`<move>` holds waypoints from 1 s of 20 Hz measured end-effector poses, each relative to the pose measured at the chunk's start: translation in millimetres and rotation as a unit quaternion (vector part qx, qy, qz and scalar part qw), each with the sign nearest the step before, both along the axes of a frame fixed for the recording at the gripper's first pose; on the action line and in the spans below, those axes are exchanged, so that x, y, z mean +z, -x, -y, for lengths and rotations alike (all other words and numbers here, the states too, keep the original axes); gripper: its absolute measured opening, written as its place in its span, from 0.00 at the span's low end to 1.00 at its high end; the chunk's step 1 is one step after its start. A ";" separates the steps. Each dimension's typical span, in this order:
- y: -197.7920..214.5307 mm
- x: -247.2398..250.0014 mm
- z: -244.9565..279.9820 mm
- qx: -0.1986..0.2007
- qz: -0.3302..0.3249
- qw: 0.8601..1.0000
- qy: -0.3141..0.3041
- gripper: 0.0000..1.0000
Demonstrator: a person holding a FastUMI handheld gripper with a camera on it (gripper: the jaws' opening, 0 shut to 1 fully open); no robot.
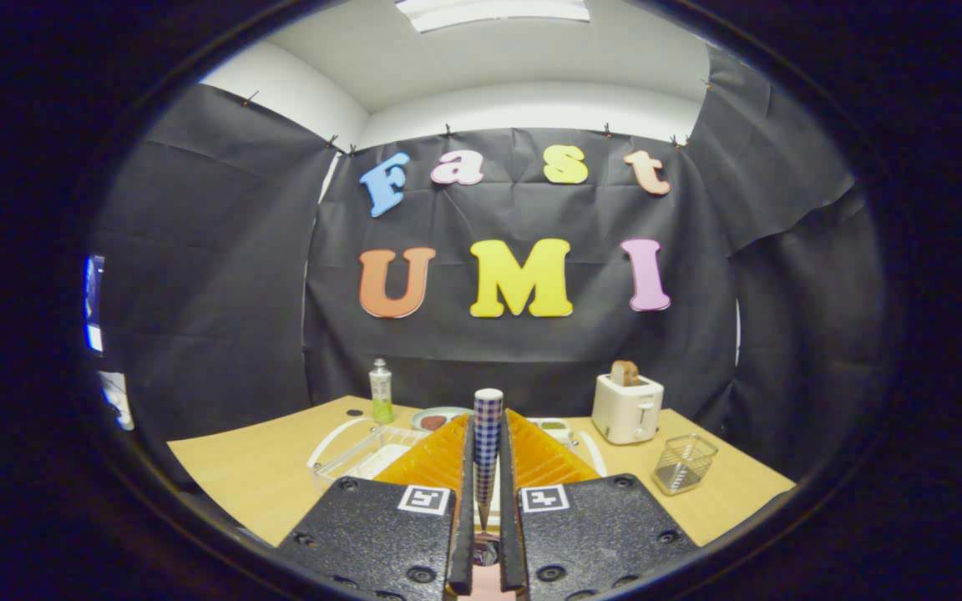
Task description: Take the plate from the dish rack, then take the spoon from the basket and place it into the plate.
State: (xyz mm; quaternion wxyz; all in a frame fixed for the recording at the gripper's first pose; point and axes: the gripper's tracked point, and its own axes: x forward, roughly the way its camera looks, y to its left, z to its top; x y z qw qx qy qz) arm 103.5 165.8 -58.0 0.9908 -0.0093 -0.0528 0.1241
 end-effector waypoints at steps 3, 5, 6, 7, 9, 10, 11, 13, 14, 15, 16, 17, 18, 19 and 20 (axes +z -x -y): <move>9.3 -26.1 -18.4 -0.004 0.013 1.000 -0.006 0.17; 14.6 -40.2 -26.9 -0.003 0.038 0.999 -0.008 0.17; 16.1 -50.7 -29.8 0.000 0.044 0.999 -0.010 0.18; 16.4 -60.3 -28.7 -0.003 0.046 0.999 -0.016 0.19; 14.0 -76.9 -24.5 -0.011 0.039 0.999 -0.025 0.19; 10.9 -84.0 -23.2 -0.014 0.033 0.999 -0.026 0.19; 10.6 -90.2 -21.6 -0.014 0.025 0.999 -0.028 0.19; 10.1 -91.7 -17.1 -0.019 0.024 0.999 -0.027 0.20; 11.4 -93.1 -10.2 -0.025 0.024 0.999 -0.025 0.20; 12.3 -92.2 -6.5 -0.026 0.025 0.999 -0.026 0.20; 12.9 -91.9 -3.7 -0.028 0.023 0.999 -0.026 0.20; 14.7 -90.0 0.2 -0.027 0.024 0.999 -0.029 0.20; 16.1 -87.4 3.7 -0.026 0.025 0.999 -0.031 0.20; 19.4 -85.2 9.2 -0.028 0.028 0.999 -0.031 0.20; 21.8 -82.5 15.3 -0.031 0.031 0.999 -0.030 0.20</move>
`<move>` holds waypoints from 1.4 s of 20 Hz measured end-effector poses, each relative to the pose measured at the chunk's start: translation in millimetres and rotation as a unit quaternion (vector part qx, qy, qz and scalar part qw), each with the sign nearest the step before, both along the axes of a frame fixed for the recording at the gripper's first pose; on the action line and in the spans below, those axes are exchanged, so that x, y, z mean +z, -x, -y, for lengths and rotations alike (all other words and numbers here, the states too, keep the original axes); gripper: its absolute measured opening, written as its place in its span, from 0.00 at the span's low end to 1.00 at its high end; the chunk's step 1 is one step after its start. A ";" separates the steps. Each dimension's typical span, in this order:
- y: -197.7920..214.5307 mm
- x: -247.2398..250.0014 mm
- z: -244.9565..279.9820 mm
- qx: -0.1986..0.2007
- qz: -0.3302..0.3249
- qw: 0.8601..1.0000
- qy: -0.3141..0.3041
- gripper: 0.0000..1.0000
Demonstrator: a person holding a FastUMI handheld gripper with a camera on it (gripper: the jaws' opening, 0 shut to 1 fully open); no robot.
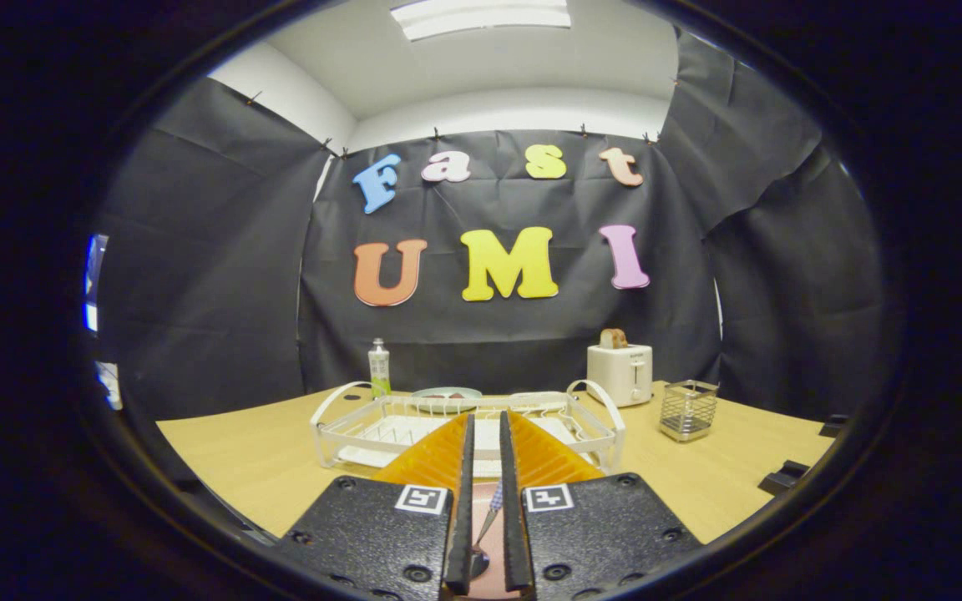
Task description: Take the plate from the dish rack, then take the spoon from the basket and place it into the plate.
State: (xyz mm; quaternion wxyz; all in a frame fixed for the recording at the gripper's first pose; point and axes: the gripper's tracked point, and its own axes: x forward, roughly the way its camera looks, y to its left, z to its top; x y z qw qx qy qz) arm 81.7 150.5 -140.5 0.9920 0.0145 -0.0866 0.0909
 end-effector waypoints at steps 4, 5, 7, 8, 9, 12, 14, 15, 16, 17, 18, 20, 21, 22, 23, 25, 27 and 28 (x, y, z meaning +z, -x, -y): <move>9.9 10.6 23.8 -0.015 -0.009 1.000 0.011 0.25; 12.7 11.6 28.5 -0.017 -0.014 1.000 0.012 0.32; 16.9 15.9 37.4 -0.019 -0.025 0.999 0.011 0.40; 19.5 17.9 42.4 -0.022 -0.031 0.999 0.012 0.44; 21.1 20.3 48.6 -0.029 -0.041 0.999 0.016 0.48; 30.8 34.1 68.3 -0.043 -0.059 0.997 0.004 0.60; 38.2 47.2 73.0 -0.038 -0.070 0.997 -0.009 0.69; 42.5 53.7 76.3 -0.034 -0.075 0.997 -0.013 0.73; 48.1 61.7 79.9 -0.029 -0.074 0.997 -0.018 0.78; 52.2 68.5 83.5 -0.027 -0.074 0.997 -0.018 0.81; 56.4 73.8 88.5 -0.030 -0.074 0.997 -0.011 0.84; 65.1 80.1 101.0 -0.047 -0.073 0.996 0.003 0.95; 70.3 84.6 106.9 -0.056 -0.072 0.996 0.003 0.96; 75.7 89.5 111.0 -0.062 -0.068 0.996 0.000 0.96; 81.2 95.4 113.3 -0.063 -0.064 0.996 -0.001 0.96; 89.7 97.5 115.0 -0.055 -0.071 0.996 -0.005 0.98; 97.4 105.1 121.0 -0.051 -0.069 0.996 -0.009 0.99; 99.5 106.5 127.2 -0.057 -0.067 0.996 -0.007 0.99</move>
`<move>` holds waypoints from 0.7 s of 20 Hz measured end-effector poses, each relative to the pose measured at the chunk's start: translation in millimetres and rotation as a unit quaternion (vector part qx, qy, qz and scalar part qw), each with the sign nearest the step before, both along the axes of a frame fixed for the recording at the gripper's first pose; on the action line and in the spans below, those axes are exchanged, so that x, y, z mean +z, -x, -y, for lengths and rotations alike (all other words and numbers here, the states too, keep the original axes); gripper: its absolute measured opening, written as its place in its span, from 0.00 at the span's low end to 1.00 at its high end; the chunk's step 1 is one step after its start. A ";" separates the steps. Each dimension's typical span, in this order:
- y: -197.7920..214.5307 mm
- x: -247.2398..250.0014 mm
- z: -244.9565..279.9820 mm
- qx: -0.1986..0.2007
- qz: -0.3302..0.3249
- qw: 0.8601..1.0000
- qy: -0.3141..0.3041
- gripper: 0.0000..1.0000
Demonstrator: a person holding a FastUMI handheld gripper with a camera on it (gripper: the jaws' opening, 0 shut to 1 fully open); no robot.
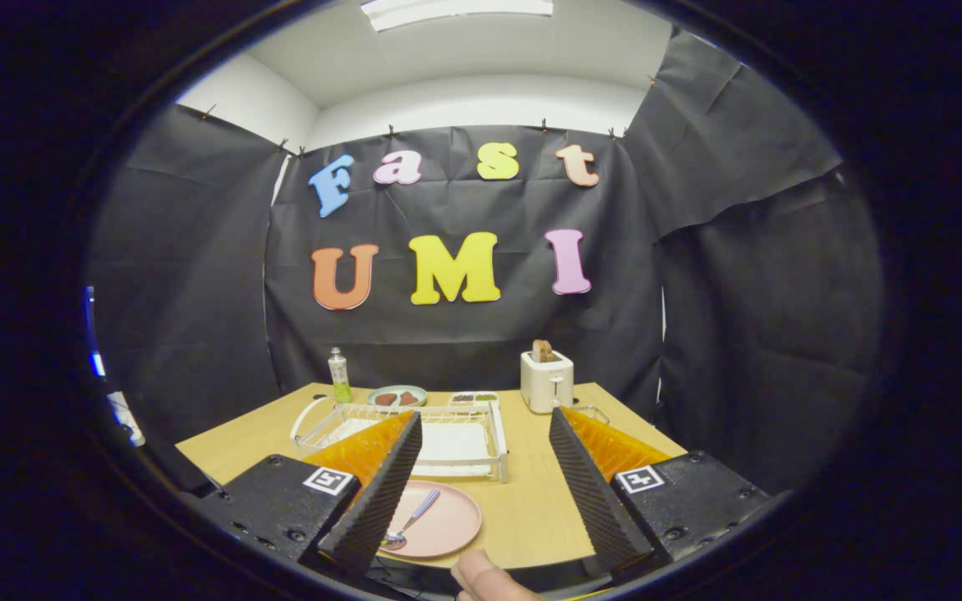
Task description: Take the plate from the dish rack, then take the spoon from the basket and place it into the plate.
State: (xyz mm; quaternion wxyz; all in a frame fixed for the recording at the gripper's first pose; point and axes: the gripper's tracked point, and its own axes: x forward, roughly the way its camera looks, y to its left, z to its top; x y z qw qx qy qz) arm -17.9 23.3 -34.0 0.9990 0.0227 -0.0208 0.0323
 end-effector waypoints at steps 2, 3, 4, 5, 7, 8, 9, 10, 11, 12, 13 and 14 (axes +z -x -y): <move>4.8 -0.2 8.6 -0.013 -0.002 1.000 0.009 0.99; 7.4 1.3 9.1 -0.014 -0.001 1.000 0.013 0.99; 9.2 2.2 10.4 -0.017 -0.001 1.000 0.017 0.99; 10.4 2.8 13.6 -0.024 0.000 1.000 0.019 0.99; 11.1 1.5 17.3 -0.034 -0.003 0.999 0.021 0.99; 10.3 -0.2 17.3 -0.035 -0.006 0.999 0.018 0.99; 9.7 -1.6 17.7 -0.034 -0.010 0.999 0.016 0.99; 8.3 -4.1 17.9 -0.032 -0.013 0.999 0.012 0.99; 7.9 -5.6 17.8 -0.029 -0.016 0.999 0.011 0.99; 6.8 -8.0 18.6 -0.029 -0.020 0.999 0.010 0.99; 6.2 -8.2 19.8 -0.029 -0.021 0.999 0.009 0.99; 4.6 -8.6 21.6 -0.031 -0.023 0.999 0.008 0.99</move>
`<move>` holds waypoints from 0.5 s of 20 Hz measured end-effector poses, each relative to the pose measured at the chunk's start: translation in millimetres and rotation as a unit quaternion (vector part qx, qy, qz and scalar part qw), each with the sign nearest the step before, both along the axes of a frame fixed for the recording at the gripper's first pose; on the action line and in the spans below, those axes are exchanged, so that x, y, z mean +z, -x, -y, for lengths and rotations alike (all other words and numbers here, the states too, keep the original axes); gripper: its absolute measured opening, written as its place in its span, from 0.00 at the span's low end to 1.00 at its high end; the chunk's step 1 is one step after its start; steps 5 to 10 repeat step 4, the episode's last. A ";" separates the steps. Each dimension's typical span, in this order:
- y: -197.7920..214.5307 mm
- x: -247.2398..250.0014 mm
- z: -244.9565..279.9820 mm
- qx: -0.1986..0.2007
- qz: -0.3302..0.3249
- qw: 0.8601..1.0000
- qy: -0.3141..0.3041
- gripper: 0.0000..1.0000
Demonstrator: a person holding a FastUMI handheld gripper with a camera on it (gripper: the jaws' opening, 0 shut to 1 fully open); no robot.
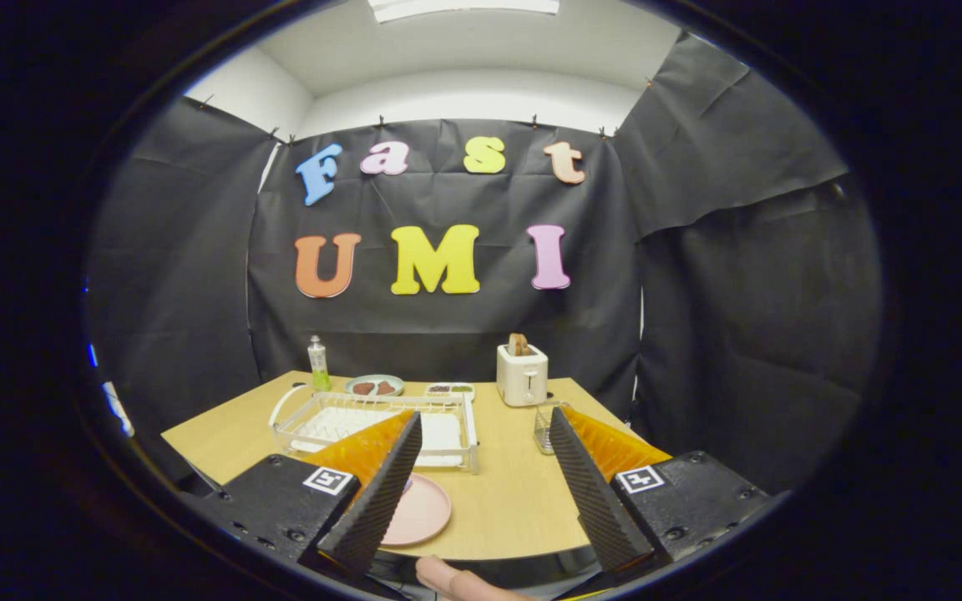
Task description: Take the plate from the dish rack, then take the spoon from the basket and place it into the plate.
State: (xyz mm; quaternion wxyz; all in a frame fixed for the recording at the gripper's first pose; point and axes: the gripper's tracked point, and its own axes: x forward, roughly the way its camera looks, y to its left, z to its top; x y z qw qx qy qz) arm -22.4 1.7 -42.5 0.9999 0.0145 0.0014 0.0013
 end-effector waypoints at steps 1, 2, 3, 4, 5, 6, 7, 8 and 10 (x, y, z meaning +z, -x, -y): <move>-0.3 -1.2 0.5 -0.001 -0.001 1.000 0.000 0.99; -0.8 -3.5 0.8 -0.004 -0.004 1.000 -0.001 0.99; -1.2 -4.5 0.9 -0.004 -0.007 1.000 -0.002 0.99; -2.0 -5.2 -0.2 -0.002 -0.008 1.000 -0.004 0.99; -2.0 -5.2 -0.2 -0.002 -0.008 1.000 -0.004 0.99; -2.0 -5.2 -0.2 -0.002 -0.008 1.000 -0.004 0.99; -2.0 -5.2 -0.2 -0.002 -0.008 1.000 -0.004 0.99; -2.0 -5.2 -0.2 -0.002 -0.008 1.000 -0.004 0.99; -2.0 -5.2 -0.2 -0.002 -0.008 1.000 -0.004 0.99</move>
